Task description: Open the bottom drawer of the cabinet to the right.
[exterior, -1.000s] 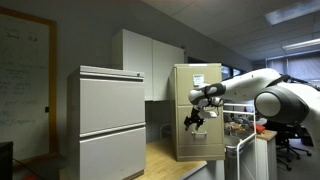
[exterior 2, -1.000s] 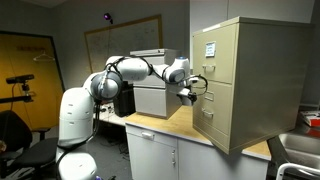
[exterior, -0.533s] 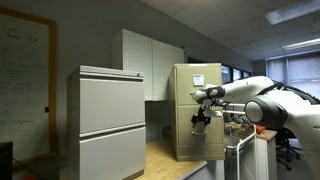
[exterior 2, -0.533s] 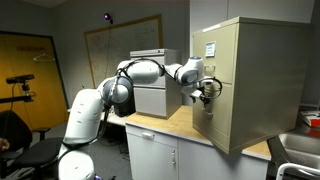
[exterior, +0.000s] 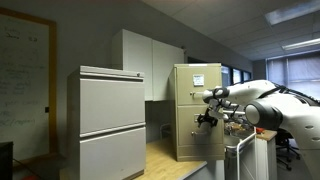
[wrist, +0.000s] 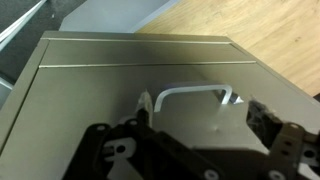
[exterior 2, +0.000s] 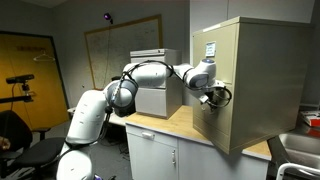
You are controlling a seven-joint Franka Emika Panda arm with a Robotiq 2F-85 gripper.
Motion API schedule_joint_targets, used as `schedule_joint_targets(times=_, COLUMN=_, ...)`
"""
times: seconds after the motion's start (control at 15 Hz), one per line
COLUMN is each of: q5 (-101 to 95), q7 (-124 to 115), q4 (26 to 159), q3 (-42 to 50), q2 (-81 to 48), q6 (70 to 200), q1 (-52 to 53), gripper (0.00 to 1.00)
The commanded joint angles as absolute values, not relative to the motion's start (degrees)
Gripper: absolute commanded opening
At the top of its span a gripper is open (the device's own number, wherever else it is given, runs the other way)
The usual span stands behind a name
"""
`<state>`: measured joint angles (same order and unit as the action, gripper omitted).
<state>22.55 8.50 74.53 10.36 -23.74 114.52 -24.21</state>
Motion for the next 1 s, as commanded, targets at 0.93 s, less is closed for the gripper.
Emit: schedule_joint_targets(times=0.93, q5=45.9, q7=9.0, q4=87.5, q3=9.9, q2=-24.4, q6=122.9, q1=-28.3, gripper=1.00)
